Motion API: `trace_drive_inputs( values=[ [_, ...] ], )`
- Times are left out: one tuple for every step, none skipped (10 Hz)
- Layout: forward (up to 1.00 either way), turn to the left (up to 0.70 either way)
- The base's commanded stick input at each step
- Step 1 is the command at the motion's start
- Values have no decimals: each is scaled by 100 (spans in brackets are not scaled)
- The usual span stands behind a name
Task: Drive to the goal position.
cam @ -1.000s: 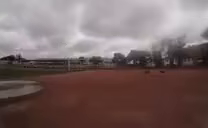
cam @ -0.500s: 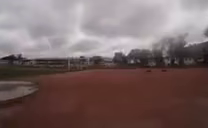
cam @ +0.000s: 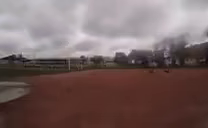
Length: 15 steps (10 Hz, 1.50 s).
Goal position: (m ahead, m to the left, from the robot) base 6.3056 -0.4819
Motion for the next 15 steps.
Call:
trace_drive_inputs(
  values=[
    [70,0],
    [70,0],
    [70,0],
    [70,0],
    [70,0],
    [70,0],
    [70,0],
    [70,0],
    [70,0],
    [70,0],
    [70,0],
    [70,0],
    [70,0],
    [70,0],
    [70,0]
  ],
)
